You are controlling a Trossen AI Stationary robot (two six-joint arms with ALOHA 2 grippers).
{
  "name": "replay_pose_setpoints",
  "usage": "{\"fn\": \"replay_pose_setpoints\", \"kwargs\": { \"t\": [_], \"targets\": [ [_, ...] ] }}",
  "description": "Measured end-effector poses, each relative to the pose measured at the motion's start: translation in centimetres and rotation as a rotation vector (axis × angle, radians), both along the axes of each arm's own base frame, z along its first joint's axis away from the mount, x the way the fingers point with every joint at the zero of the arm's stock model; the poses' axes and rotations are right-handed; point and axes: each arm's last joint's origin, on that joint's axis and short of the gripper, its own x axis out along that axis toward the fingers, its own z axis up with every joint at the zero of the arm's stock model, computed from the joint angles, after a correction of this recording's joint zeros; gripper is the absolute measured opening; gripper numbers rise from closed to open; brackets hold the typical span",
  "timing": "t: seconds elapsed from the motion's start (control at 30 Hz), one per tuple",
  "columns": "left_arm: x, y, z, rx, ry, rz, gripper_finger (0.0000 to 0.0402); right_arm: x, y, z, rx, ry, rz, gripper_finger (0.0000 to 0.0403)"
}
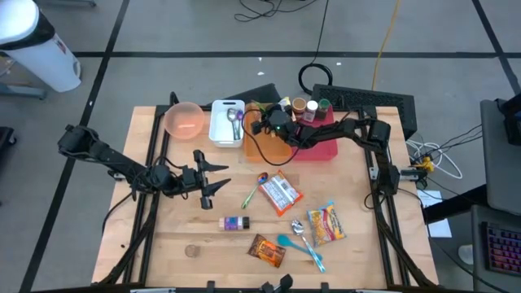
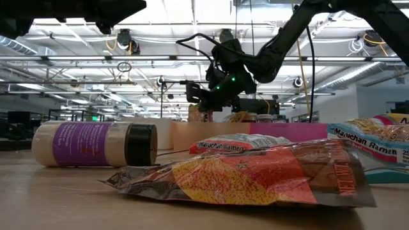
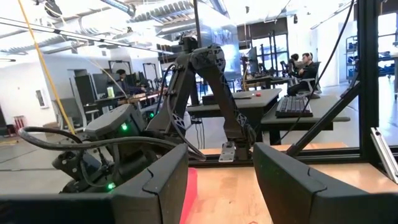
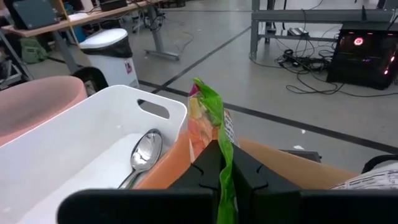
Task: Pick & Place Food Item
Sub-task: Put the green noodle pack into the orange bin
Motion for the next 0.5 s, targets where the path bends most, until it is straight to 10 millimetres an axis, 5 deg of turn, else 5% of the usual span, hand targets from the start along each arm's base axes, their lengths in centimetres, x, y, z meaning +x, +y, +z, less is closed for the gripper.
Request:
{"fn": "replay_pose_setpoints", "kwargs": {
  "t": [0.5],
  "targets": [
    [0.00, 0.00, 0.00, 0.001, 0.000, 0.000, 0.0186, -0.37, -0.58, -0.27, 0.021, 0.011, -0.036, 0.0000]
  ]
}}
